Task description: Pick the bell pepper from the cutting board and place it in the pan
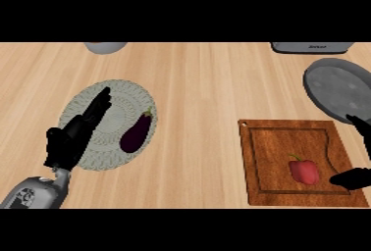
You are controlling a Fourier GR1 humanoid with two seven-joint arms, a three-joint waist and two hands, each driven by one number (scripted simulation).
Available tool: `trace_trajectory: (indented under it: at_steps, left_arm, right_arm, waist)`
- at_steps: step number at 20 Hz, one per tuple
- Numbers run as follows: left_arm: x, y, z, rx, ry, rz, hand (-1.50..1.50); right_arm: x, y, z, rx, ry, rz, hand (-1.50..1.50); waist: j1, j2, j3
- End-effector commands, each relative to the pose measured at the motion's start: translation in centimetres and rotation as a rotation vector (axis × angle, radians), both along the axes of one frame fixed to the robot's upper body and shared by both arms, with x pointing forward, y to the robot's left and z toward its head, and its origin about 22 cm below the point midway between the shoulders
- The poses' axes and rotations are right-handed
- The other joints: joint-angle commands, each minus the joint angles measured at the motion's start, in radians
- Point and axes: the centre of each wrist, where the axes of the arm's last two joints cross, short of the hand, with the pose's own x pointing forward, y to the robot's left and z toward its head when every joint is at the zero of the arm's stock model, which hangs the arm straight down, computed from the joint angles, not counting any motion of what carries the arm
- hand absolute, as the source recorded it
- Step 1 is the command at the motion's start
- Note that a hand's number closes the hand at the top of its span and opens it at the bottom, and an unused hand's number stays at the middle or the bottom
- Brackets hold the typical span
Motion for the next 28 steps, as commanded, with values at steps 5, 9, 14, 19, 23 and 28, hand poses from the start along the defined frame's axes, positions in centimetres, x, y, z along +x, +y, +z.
trace_trajectory:
  at_steps: [5, 9, 14, 19, 23, 28]
  left_arm:
    - [0.7, -0.2, 0.7, -0.006, -0.005, -0.022, 0.0]
    - [0.3, 0.5, -0.7, -0.016, 0.018, -0.002, 0.0]
    - [0.2, 0.0, 0.5, -0.005, -0.011, -0.005, 0.0]
    - [0.3, -0.2, 0.1, -0.004, 0.01, 0.02, 0.0]
    - [0.5, 0.7, 0.1, 0.004, 0.015, 0.001, 0.0]
    - [-0.2, 1.2, 1.1, 0.004, 0.002, 0.015, 0.0]
  right_arm:
    - [3.9, 5.5, 3.0, -0.103, 0.452, 0.018, -1.5]
    - [4.4, 8.3, 2.0, -0.053, 0.577, 0.008, -1.5]
    - [6.7, 10.3, 2.9, -0.108, 0.588, -0.021, -1.5]
    - [5.5, 10.8, 2.7, -0.155, 0.591, -0.034, -1.5]
    - [5.1, 10.6, 1.2, -0.187, 0.615, -0.045, -1.5]
    - [5.4, 10.6, 0.6, -0.197, 0.621, -0.061, -1.5]
  waist:
    - [0.022, 0.003, 0.0]
    - [0.0, 0.0, 0.002]
    - [0.003, 0.0, 0.003]
    - [-0.01, -0.003, 0.003]
    - [-0.011, -0.002, 0.003]
    - [-0.005, -0.002, 0.003]
